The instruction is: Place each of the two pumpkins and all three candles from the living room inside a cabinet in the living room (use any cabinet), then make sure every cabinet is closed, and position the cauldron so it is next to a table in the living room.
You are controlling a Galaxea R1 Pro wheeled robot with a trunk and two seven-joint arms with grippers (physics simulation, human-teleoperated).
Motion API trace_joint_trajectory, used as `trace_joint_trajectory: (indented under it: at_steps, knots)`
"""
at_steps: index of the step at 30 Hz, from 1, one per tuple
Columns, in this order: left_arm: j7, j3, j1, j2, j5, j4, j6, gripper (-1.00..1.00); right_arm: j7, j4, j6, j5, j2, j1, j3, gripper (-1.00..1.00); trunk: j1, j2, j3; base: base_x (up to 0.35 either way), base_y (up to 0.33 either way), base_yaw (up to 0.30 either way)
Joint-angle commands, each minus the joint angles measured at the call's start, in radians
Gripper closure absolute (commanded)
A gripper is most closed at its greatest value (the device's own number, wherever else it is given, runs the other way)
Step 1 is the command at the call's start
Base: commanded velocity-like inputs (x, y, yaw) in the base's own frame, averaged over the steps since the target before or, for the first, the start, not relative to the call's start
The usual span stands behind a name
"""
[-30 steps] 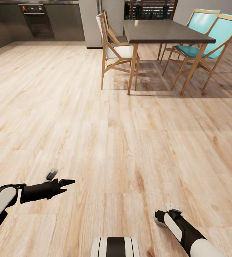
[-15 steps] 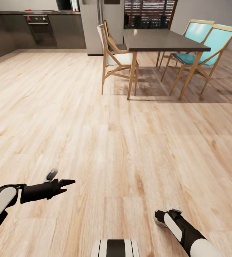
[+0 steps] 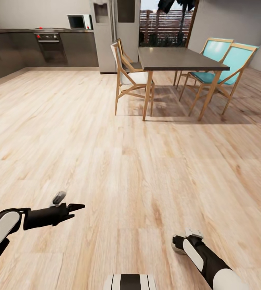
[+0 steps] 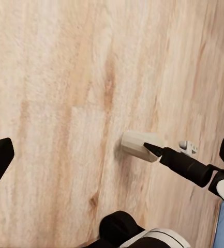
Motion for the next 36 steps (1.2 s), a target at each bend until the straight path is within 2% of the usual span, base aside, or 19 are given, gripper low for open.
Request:
trace_joint_trajectory:
  at_steps: [1, 4, 5, 7, 10, 11, 12, 13, 14, 17, 23, 34, 36]
  knots:
    - [0.018, 0.0, 0.0, 0.001, -0.004, 0.001, 0.001, -1.0, -0.012, -0.027, 0.014, -0.011, 0.002, 0.0, 0.009, 1.0, -0.001, 0.0, 0.003, 0.0, 0.0, 0.0]
    - [0.167, 0.007, 0.0, -0.003, -0.046, 0.004, 0.0, -1.0, -0.014, -0.117, 0.098, -0.012, 0.006, 0.0, 0.008, 1.0, -0.002, 0.001, 0.015, 0.0, 0.0, 0.0]
    - [0.251, 0.01, 0.0, -0.006, -0.075, 0.004, -0.001, -1.0, -0.015, -0.189, 0.166, -0.012, 0.01, -0.001, 0.007, 1.0, -0.002, 0.001, 0.019, 0.0, 0.0, 0.0]
    - [0.355, 0.011, 0.0, -0.009, -0.099, 0.004, -0.002, -1.0, -0.017, -0.321, 0.263, -0.013, 0.025, -0.001, 0.003, 1.0, -0.003, 0.001, 0.026, 0.0, 0.0, 0.0]
    - [0.459, 0.013, 0.0, -0.009, -0.112, 0.005, -0.002, -1.0, -0.037, -0.509, 0.406, -0.015, 0.049, -0.001, -0.003, 1.0, -0.005, 0.002, 0.038, 0.0, 0.0, 0.0]
    - [0.486, 0.015, 0.0, -0.009, -0.114, 0.005, -0.002, -1.0, -0.072, -0.557, 0.456, -0.015, 0.067, -0.001, -0.004, 1.0, -0.005, 0.002, 0.042, 0.0, 0.0, 0.0]
    - [0.491, 0.016, 0.0, -0.009, -0.114, 0.005, -0.002, -1.0, -0.088, -0.569, 0.469, -0.015, 0.075, -0.001, -0.004, 1.0, -0.006, 0.003, 0.046, 0.0, 0.0, 0.0]
    - [0.502, 0.02, 0.0, -0.009, -0.115, 0.005, -0.002, -1.0, -0.141, -0.591, 0.494, -0.016, 0.096, -0.001, -0.005, 1.0, -0.006, 0.003, 0.05, 0.0, 0.0, 0.0]
    - [0.506, 0.023, 0.0, -0.009, -0.116, 0.005, -0.002, -1.0, -0.175, -0.599, 0.504, -0.019, 0.106, -0.001, -0.005, 1.0, -0.006, 0.003, 0.053, 0.0, 0.0, 0.0]
    - [0.513, 0.026, 0.0, -0.009, -0.116, 0.005, -0.002, -1.0, -0.234, -0.605, 0.516, -0.027, 0.121, 0.0, -0.005, 1.0, -0.008, 0.004, 0.065, 0.0, 0.0, 0.0]
    - [0.539, 0.028, 0.0, -0.009, -0.116, 0.005, -0.002, -1.0, -0.253, -0.583, 0.528, -0.027, 0.126, 0.002, -0.005, 1.0, -0.01, 0.005, 0.088, 0.0, 0.0, 0.0]
    - [0.542, 0.028, -0.001, -0.011, -0.115, 0.005, -0.002, -1.0, -0.257, -0.584, 0.559, -0.026, 0.132, 0.001, -0.009, 1.0, -0.015, 0.008, 0.128, -0.012, 0.0, 0.04]
    - [0.542, 0.029, 0.0, -0.011, -0.115, 0.005, -0.002, -1.0, -0.258, -0.584, 0.561, -0.026, 0.144, 0.001, -0.009, 1.0, -0.016, 0.008, 0.134, -0.177, 0.0, 0.189]
